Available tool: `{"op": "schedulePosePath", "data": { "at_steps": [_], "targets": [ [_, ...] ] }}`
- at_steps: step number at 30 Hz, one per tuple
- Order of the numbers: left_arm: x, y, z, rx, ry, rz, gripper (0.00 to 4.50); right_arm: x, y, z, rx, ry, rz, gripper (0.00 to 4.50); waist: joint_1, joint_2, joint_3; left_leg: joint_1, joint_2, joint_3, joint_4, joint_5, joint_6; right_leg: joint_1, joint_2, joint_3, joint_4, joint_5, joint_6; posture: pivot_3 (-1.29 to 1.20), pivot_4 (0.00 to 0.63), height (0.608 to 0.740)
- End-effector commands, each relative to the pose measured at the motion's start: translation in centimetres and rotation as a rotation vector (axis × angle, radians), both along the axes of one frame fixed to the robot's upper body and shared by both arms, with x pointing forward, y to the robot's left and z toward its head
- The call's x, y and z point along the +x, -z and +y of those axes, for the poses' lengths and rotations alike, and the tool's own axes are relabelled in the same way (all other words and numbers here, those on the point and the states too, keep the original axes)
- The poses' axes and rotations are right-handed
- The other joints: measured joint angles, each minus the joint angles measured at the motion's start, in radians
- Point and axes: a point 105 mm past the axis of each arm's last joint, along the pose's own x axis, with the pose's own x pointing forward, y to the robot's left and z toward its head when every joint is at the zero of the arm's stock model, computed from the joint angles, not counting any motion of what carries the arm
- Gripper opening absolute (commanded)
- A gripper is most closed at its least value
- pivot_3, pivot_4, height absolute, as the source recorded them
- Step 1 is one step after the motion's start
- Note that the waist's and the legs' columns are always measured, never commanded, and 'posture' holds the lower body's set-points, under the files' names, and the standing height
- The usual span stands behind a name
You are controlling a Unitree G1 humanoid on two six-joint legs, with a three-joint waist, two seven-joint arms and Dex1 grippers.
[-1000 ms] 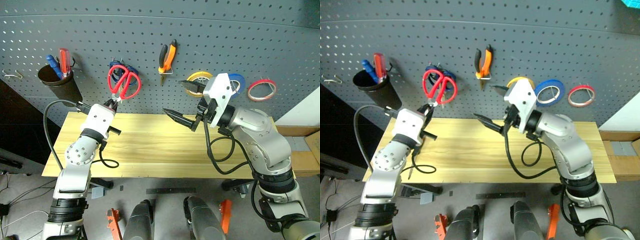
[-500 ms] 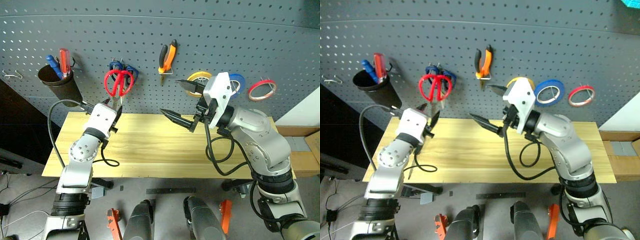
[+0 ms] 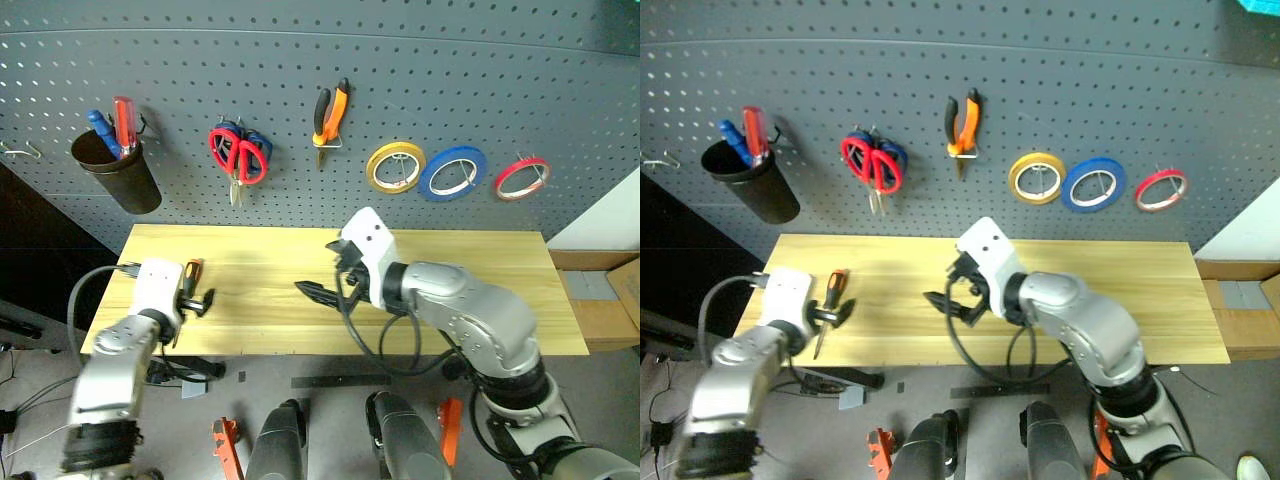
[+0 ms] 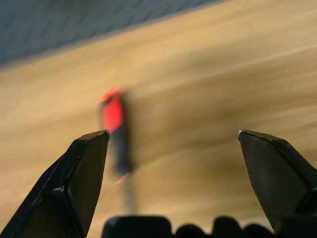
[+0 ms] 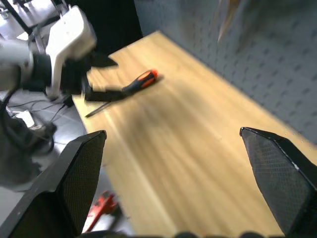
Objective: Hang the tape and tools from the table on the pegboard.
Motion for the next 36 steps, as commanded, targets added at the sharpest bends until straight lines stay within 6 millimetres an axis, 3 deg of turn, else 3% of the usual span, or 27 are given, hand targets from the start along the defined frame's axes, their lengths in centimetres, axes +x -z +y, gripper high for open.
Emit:
{"op": "schedulePosePath", "data": {
  "at_steps": [1,7,12,18,21,30,31,36],
  "targets": [
    [0.5,-0.4,2.2,-0.064,-0.079,0.029,4.46,0.4,-0.9,1.6,-0.003,0.006,-0.037,4.5,0.002,0.001,0.002,0.0,0.0,0.0,0.0,0.0,0.0,0.0,0.0,0.0,0.0,0.0,0.0,-0.08,0.325,0.74],
    [2.7,1.1,3.2,-0.136,-0.13,0.123,4.46,1.2,-1.7,3.5,-0.039,0.003,-0.102,4.5,0.006,0.0,0.019,0.0,-0.001,0.002,-0.001,-0.001,-0.001,0.0,-0.001,-0.001,0.0,0.002,-0.003,-0.08,0.341,0.74],
    [4.9,1.5,2.4,-0.182,-0.098,0.137,4.46,1.2,-2.4,4.1,-0.065,-0.023,-0.155,4.5,0.004,-0.005,0.028,-0.006,0.0,0.004,-0.001,-0.001,-0.001,-0.009,-0.001,-0.001,0.001,0.002,-0.003,-0.11,0.361,0.74],
    [5.8,2.3,2.1,-0.188,-0.107,0.159,4.46,1.2,-2.7,4.4,-0.067,-0.033,-0.162,4.5,-0.002,-0.008,0.037,-0.009,0.001,0.008,-0.002,-0.001,-0.002,-0.015,-0.001,0.003,0.002,0.002,-0.003,-0.13,0.376,0.74],
    [5.9,2.8,1.5,-0.195,-0.085,0.176,3.94,1.4,-3.1,4.4,-0.07,-0.031,-0.181,4.5,-0.003,-0.008,0.04,-0.009,0.002,0.01,-0.002,-0.001,-0.002,-0.016,-0.001,0.003,0.002,0.002,-0.003,-0.14,0.375,0.74],
    [4.8,2.5,3.7,-0.202,-0.165,0.11,1.06,1.4,-4.6,4.1,-0.038,-0.056,-0.251,4.5,-0.004,-0.008,0.04,-0.008,0.003,0.01,-0.002,-0.001,-0.002,-0.016,-0.001,0.003,0.002,0.002,-0.003,-0.13,0.339,0.74],
    [4.7,2.1,3.9,-0.201,-0.17,0.085,0.89,1.3,-4.7,4.0,-0.033,-0.064,-0.26,4.5,-0.005,-0.008,0.04,-0.008,0.003,0.01,-0.002,-0.001,-0.002,-0.016,-0.001,0.004,0.002,0.002,-0.003,-0.13,0.335,0.74],
    [3.5,-0.7,3.4,-0.105,-0.145,-0.077,0.9,0.7,-6.9,2.4,0.016,-0.112,-0.414,4.5,-0.002,-0.008,0.04,-0.009,0.003,0.007,-0.003,-0.002,-0.003,-0.016,-0.006,0.004,0.001,0.002,-0.003,-0.11,0.307,0.74]
  ]
}}
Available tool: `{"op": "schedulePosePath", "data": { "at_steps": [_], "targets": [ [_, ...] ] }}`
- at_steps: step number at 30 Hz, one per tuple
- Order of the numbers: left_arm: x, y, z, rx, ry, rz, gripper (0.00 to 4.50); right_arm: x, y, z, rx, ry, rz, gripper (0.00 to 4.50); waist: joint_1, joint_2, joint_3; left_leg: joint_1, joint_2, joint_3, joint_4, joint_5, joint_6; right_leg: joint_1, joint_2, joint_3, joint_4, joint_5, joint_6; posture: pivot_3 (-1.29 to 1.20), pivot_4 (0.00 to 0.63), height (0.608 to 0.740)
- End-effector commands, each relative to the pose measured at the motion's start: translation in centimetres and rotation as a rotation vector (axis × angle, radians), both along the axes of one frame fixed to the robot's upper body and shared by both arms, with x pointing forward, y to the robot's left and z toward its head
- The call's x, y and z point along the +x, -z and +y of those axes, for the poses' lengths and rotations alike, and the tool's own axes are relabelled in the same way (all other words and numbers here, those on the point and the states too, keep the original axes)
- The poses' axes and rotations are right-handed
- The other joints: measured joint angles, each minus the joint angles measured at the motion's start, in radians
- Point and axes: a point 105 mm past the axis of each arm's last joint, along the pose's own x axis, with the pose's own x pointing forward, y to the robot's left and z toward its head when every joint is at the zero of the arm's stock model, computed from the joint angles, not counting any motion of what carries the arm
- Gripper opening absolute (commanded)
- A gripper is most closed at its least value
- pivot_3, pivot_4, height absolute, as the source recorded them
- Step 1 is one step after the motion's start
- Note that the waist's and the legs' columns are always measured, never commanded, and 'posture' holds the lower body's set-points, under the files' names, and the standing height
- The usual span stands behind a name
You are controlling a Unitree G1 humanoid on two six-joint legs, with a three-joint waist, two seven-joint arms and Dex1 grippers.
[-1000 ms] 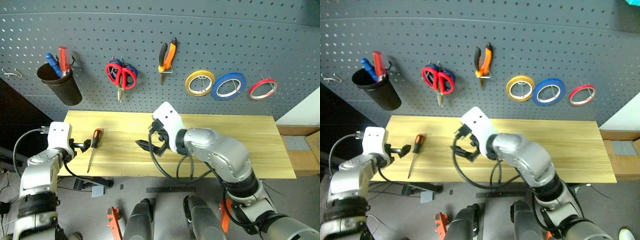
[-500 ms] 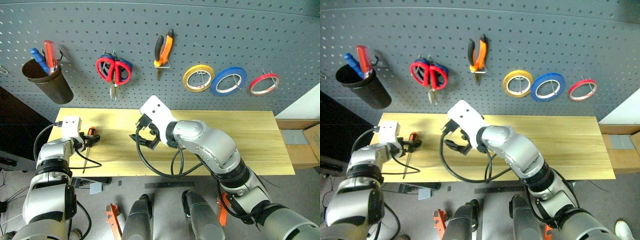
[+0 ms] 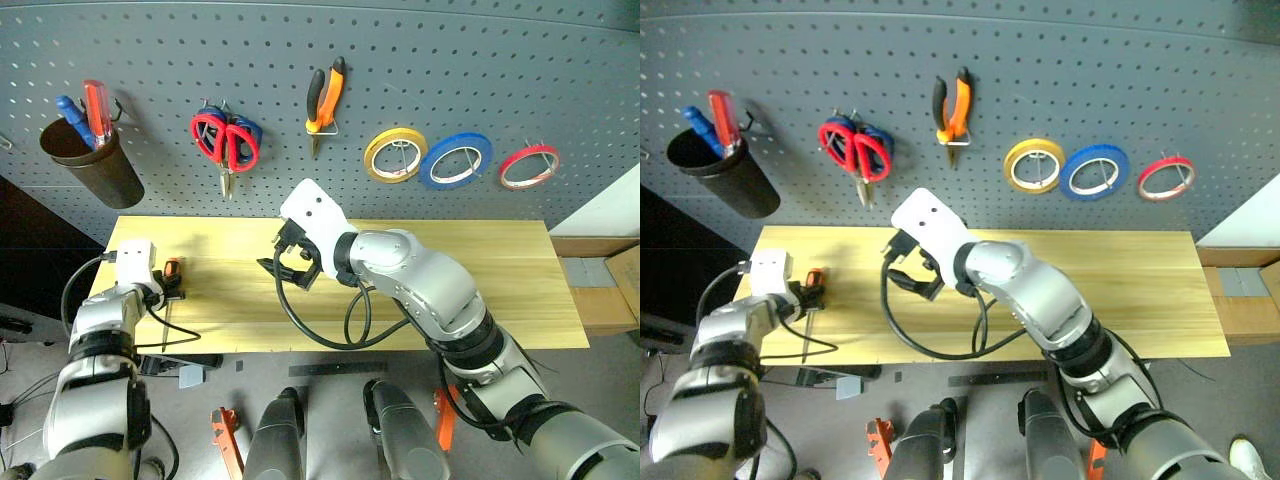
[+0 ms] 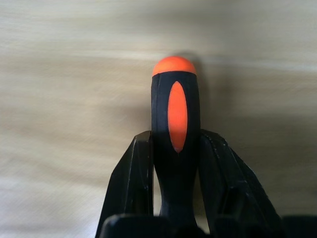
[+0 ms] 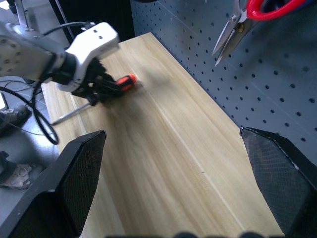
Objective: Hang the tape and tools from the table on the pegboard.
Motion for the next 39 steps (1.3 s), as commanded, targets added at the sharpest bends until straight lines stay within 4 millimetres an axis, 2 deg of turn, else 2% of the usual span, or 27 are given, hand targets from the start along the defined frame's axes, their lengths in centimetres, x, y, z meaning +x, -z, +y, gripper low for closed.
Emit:
{"op": "schedulePosePath", "data": {
  "at_steps": [1,6,12,16,21,23,27,29,32,36,39],
  "targets": [
    [-0.4,-4.0,-0.4,0.102,0.005,-0.158,0.9,-1.4,-3.7,-0.6,0.103,-0.084,-0.213,4.5,0.003,0.0,0.0,0.0,0.0,0.0,0.0,0.0,-0.001,0.0,-0.001,0.0,0.0,0.0,0.0,-0.1,0.3,0.74],
    [-2.5,-8.3,-4.1,0.203,0.049,-0.371,0.9,-2.6,-5.5,-2.3,0.176,-0.229,-0.186,4.5,0.013,-0.003,-0.002,-0.001,-0.001,-0.002,0.0,-0.001,-0.002,0.001,-0.002,-0.001,-0.001,0.0,0.0,-0.08,0.272,0.74],
    [-4.5,-12.7,-8.8,0.435,0.16,-0.577,0.9,-3.3,-7.0,-3.7,0.21,-0.325,-0.211,4.5,0.018,-0.005,-0.005,0.0,0.0,-0.002,0.0,-0.001,-0.002,0.001,-0.001,-0.002,-0.001,0.001,-0.002,-0.04,0.232,0.74],
    [-5.3,-18.8,-11.2,0.526,0.172,-0.845,0.9,-2.7,-7.2,-4.6,0.196,-0.324,-0.245,4.5,0.027,-0.009,-0.01,0.0,-0.001,0.001,0.0,-0.001,-0.002,0.001,0.0,-0.002,0.0,0.001,-0.002,-0.03,0.204,0.74],
    [-5.3,-26.2,-12.1,0.568,0.15,-1.093,0.9,-1.0,-8.6,-5.3,0.204,-0.257,-0.34,4.5,0.036,-0.012,-0.022,0.0,-0.001,0.004,0.002,0.0,-0.002,0.002,0.003,-0.003,0.001,0.002,-0.002,-0.02,0.171,0.74],
    [-5.2,-28.4,-12.0,0.553,0.137,-1.156,0.9,-0.4,-9.0,-5.4,0.207,-0.236,-0.367,4.5,0.037,-0.013,-0.028,0.0,-0.002,0.004,0.002,0.0,-0.002,0.002,0.004,-0.003,0.0,0.002,-0.002,-0.02,0.164,0.74],
    [-4.7,-33.1,-9.9,0.47,0.056,-1.262,0.9,0.0,-9.8,-5.1,0.222,-0.23,-0.41,4.5,0.035,-0.013,-0.038,0.0,-0.002,0.005,0.003,0.0,-0.002,0.003,0.004,-0.003,0.0,0.002,-0.002,-0.02,0.151,0.74],
    [-4.0,-34.3,-8.6,0.443,0.029,-1.286,0.9,0.1,-10.1,-4.8,0.229,-0.229,-0.423,4.5,0.033,-0.013,-0.042,0.0,-0.002,0.006,0.003,0.0,-0.003,0.002,0.005,-0.003,0.001,0.002,-0.002,-0.02,0.143,0.74],
    [-2.5,-34.6,-7.8,0.441,0.032,-1.29,0.9,0.3,-10.3,-4.4,0.239,-0.23,-0.434,4.5,0.033,-0.013,-0.052,0.0,-0.002,0.006,0.003,0.002,-0.005,0.002,0.005,-0.003,0.001,0.002,-0.002,-0.02,0.141,0.74],
    [-0.3,-33.9,-7.6,0.433,0.053,-1.285,0.9,0.3,-10.3,-3.9,0.242,-0.237,-0.445,4.5,0.035,-0.014,-0.057,0.0,-0.002,0.006,0.004,0.002,-0.006,0.002,0.004,-0.003,0.001,0.002,-0.002,-0.04,0.141,0.74],
    [0.3,-32.8,-7.2,0.427,0.042,-1.279,0.9,0.2,-10.3,-3.9,0.237,-0.241,-0.45,4.5,0.034,-0.015,-0.059,0.0,-0.002,0.006,0.004,0.002,-0.006,0.002,0.004,-0.003,0.001,0.002,-0.002,-0.05,0.143,0.74]
  ]
}}
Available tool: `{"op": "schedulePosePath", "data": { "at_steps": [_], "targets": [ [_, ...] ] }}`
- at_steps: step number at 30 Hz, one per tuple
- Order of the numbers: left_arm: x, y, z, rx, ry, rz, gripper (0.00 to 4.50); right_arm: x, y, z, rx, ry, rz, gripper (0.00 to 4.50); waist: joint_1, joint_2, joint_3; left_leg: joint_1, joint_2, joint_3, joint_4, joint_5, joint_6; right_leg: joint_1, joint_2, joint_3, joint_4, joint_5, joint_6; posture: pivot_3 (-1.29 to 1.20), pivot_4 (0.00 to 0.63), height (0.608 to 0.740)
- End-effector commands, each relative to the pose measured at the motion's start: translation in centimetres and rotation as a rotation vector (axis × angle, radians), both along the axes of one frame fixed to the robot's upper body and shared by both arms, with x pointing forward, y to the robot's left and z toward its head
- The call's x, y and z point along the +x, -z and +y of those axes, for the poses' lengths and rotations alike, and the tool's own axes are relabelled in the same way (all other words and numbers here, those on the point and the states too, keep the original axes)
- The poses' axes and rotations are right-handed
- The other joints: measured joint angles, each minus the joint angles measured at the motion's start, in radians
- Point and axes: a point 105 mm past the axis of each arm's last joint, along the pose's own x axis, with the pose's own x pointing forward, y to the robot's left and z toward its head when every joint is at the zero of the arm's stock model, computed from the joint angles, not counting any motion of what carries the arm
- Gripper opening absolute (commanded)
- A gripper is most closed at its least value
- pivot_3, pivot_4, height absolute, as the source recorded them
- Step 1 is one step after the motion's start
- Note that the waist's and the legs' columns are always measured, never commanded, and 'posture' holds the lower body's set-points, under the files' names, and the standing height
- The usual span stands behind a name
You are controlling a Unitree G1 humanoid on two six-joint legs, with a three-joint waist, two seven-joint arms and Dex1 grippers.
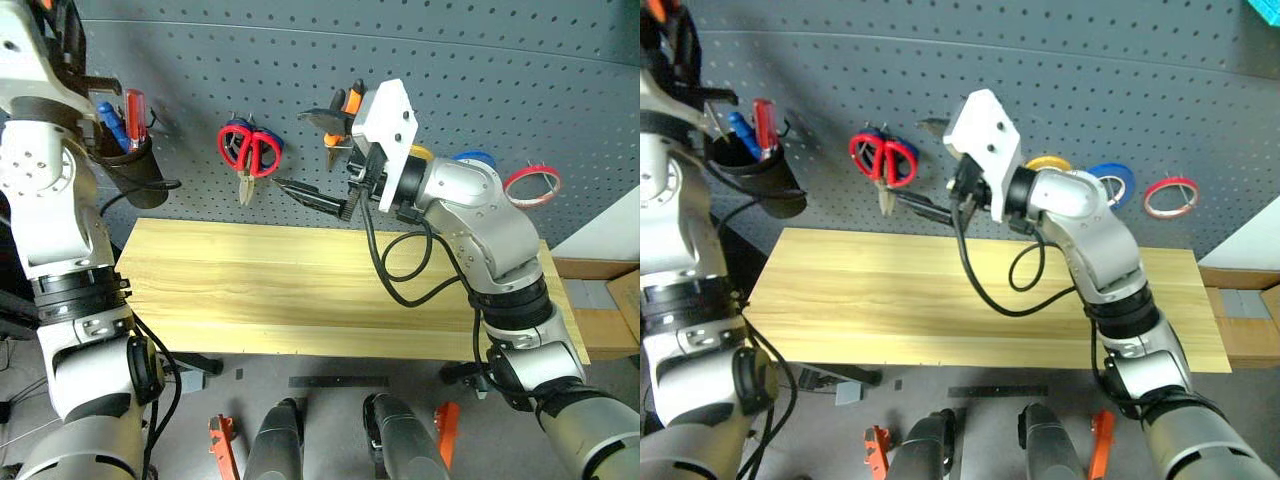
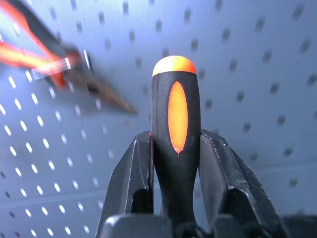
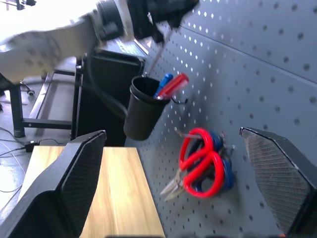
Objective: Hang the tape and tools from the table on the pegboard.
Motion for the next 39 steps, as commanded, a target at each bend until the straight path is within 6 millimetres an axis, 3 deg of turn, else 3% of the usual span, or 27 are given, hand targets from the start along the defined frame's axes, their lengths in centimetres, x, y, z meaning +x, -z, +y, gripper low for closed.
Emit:
{"op": "schedulePosePath", "data": {
  "at_steps": [1,8,12,19,20,24,27,30,33,35,39],
  "targets": [
    [-0.7,-0.9,0.0,0.017,-0.006,-0.08,0.9,-0.8,-1.2,0.0,0.016,-0.014,-0.064,4.5,-0.001,-0.001,-0.001,0.0,0.0,0.0,0.0,0.0,0.0,0.0,0.0,0.0,0.0,0.0,0.0,-0.06,0.145,0.74],
    [0.4,2.6,1.9,-0.031,-0.076,-0.036,0.9,-1.0,-0.9,-0.1,0.006,-0.02,-0.054,4.5,-0.004,-0.001,-0.003,0.0,0.001,0.001,0.0,-0.001,0.001,-0.001,0.0,0.0,0.001,0.0,0.0,-0.07,0.153,0.74],
    [0.2,2.9,1.9,-0.053,-0.079,-0.056,2.22,-1.1,-0.8,-0.1,0.002,-0.022,-0.048,4.5,-0.004,-0.001,-0.003,0.0,0.001,0.001,0.001,-0.002,0.003,-0.001,0.0,0.0,0.002,0.0,-0.001,-0.09,0.152,0.74],
    [-0.9,1.7,1.6,-0.082,-0.077,-0.125,4.48,-1.3,-0.6,-0.5,-0.008,-0.027,-0.031,4.5,-0.01,-0.001,-0.005,0.0,0.001,0.001,0.001,-0.002,0.003,-0.001,-0.001,0.0,0.002,0.0,-0.001,-0.1,0.147,0.74],
    [-1.1,1.3,1.2,-0.075,-0.07,-0.137,4.48,-1.4,-0.6,-0.6,-0.005,-0.028,-0.023,4.5,-0.011,-0.001,-0.006,0.0,0.001,0.001,0.001,-0.002,0.003,-0.001,0.0,0.0,0.002,0.0,-0.001,-0.1,0.146,0.74],
    [-2.5,-1.5,-3.5,0.023,0.087,-0.181,4.48,-1.8,-0.6,-2.5,0.037,-0.022,0.056,4.5,-0.01,-0.003,-0.009,0.0,0.001,0.0,0.001,-0.001,0.002,0.0,-0.001,0.0,0.002,0.001,-0.001,-0.09,0.141,0.74],
    [-3.0,-1.3,-6.5,0.07,0.197,-0.136,4.48,-2.3,-0.4,-3.8,0.077,-0.014,0.116,4.5,-0.008,-0.003,-0.02,0.0,0.0,0.0,0.001,0.0,0.001,0.0,-0.001,0.0,0.001,0.001,0.0,-0.08,0.134,0.74],
    [-2.7,2.4,-10.1,0.091,0.355,0.043,4.48,-2.9,1.5,-5.2,0.088,0.029,0.183,4.5,-0.012,0.002,-0.043,0.001,0.0,0.002,0.001,-0.001,0.002,0.001,-0.001,0.001,0.001,0.001,0.0,-0.08,0.127,0.74],
    [-2.4,6.7,-12.2,0.079,0.453,0.237,4.48,-3.1,3.6,-6.0,0.076,0.077,0.236,4.5,-0.016,0.009,-0.057,0.005,0.0,0.003,0.001,-0.002,0.004,0.005,0.0,0.003,0.001,0.0,0.0,-0.06,0.112,0.74],
    [-2.3,10.5,-12.6,0.032,0.469,0.381,4.48,-3.1,6.1,-6.7,0.056,0.131,0.292,4.5,-0.021,0.012,-0.068,0.007,0.0,0.002,0.001,-0.002,0.004,0.007,0.003,0.003,0.002,0.001,0.0,-0.06,0.103,0.74],
    [-1.4,16.0,-10.4,-0.122,0.338,0.539,4.48,-2.9,11.3,-7.4,0.008,0.216,0.407,4.5,-0.025,0.013,-0.073,0.024,0.001,0.001,0.001,-0.002,0.004,0.025,0.01,0.005,0.0,0.001,-0.001,-0.06,0.084,0.74]
  ]
}}
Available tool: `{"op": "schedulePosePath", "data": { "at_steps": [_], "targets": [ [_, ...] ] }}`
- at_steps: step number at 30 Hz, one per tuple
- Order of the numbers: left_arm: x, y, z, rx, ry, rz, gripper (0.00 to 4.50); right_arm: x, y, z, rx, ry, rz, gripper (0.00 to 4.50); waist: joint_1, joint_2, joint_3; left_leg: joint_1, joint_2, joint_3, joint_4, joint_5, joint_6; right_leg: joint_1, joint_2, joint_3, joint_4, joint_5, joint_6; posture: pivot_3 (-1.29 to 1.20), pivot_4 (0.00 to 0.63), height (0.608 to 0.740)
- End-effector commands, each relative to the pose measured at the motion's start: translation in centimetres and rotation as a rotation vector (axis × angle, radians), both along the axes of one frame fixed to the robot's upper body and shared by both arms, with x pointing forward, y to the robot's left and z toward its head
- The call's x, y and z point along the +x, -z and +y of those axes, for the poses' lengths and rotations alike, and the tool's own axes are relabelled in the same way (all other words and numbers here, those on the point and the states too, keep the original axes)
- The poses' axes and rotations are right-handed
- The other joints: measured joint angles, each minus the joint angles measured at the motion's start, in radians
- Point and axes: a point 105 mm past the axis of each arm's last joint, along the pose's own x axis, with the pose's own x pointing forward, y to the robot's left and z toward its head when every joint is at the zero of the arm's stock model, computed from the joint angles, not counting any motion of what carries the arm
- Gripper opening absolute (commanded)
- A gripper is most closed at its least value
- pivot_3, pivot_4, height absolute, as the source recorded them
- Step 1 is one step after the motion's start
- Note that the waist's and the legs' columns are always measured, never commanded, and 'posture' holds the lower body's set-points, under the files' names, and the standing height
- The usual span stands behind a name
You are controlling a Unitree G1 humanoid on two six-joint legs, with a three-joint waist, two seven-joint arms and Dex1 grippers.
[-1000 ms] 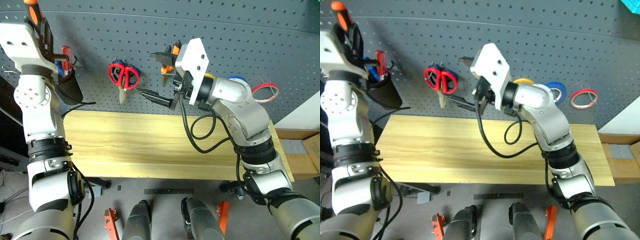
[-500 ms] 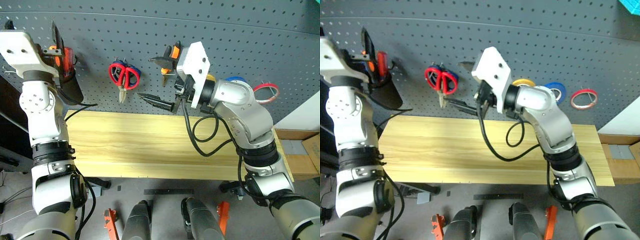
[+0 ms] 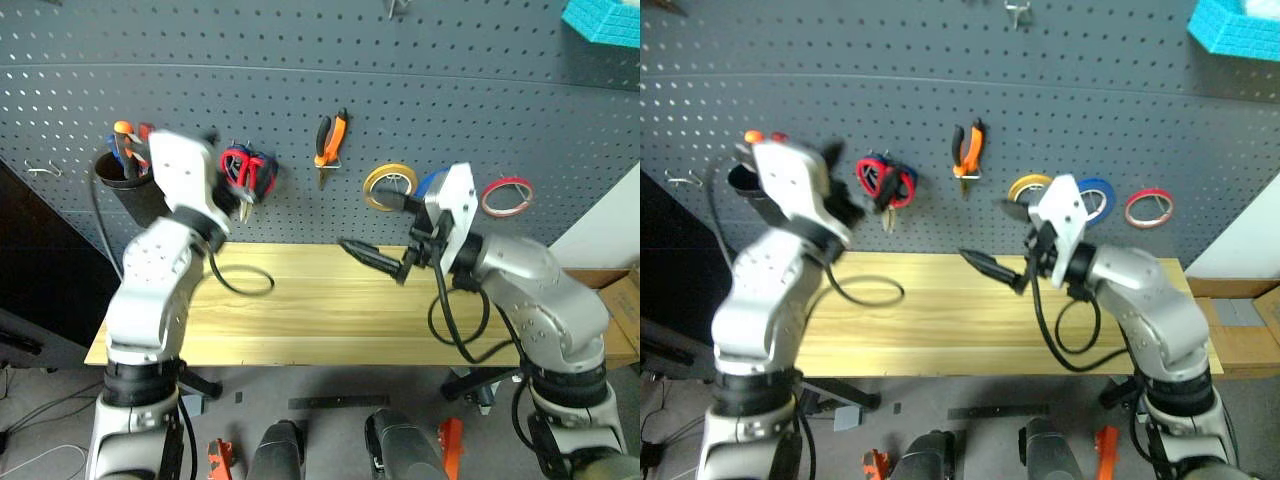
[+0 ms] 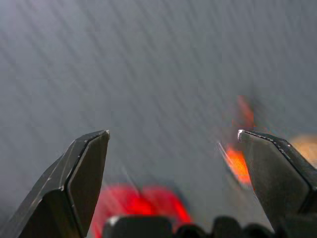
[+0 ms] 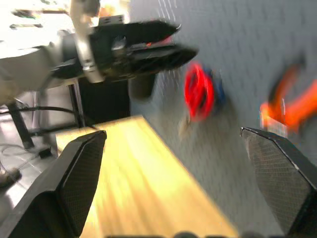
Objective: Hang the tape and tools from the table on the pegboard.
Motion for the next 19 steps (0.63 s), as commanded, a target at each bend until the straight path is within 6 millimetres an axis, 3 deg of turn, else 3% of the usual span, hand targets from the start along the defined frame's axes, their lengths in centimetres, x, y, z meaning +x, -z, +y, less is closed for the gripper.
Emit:
{"op": "schedulePosePath", "data": {
  "at_steps": [1,5,10,14,19],
  "targets": [
    [0.0,2.1,1.7,-0.06,-0.099,0.061,4.48,0.0,2.9,0.0,-0.047,0.048,0.002,4.5,-0.001,-0.001,-0.004,0.003,0.001,0.0,0.0,0.0,0.0,0.002,0.002,0.0,0.0,0.0,0.0,-0.06,0.078,0.74],
    [-0.3,6.2,2.8,-0.032,-0.136,0.164,4.48,2.4,7.0,-2.1,-0.064,0.286,-0.005,4.5,-0.005,0.0,-0.031,0.015,0.003,0.001,-0.001,0.0,0.0,0.012,0.004,0.002,0.0,-0.002,0.001,-0.06,0.062,0.74],
    [-1.3,12.1,4.7,-0.054,-0.215,0.274,4.48,4.7,12.1,-8.0,-0.063,0.675,-0.053,4.5,-0.003,0.002,-0.076,0.015,0.003,0.003,-0.001,0.0,-0.001,0.013,0.004,0.004,-0.002,-0.001,0.0,-0.05,0.029,0.74],
    [-2.4,16.2,6.5,-0.013,-0.286,0.334,4.48,4.4,15.8,-10.8,-0.029,0.793,0.042,4.5,-0.004,0.002,-0.093,0.015,0.002,0.004,-0.001,0.0,-0.001,0.013,0.004,0.005,-0.002,-0.001,0.0,-0.07,0.009,0.74],
    [-3.0,18.2,8.5,-0.026,-0.37,0.341,4.48,4.0,19.0,-12.9,-0.026,0.904,0.129,4.5,-0.005,0.004,-0.113,0.018,0.003,0.004,-0.001,0.0,-0.001,0.015,0.004,0.005,-0.002,-0.002,0.0,-0.07,0.0,0.74]
  ]
}}
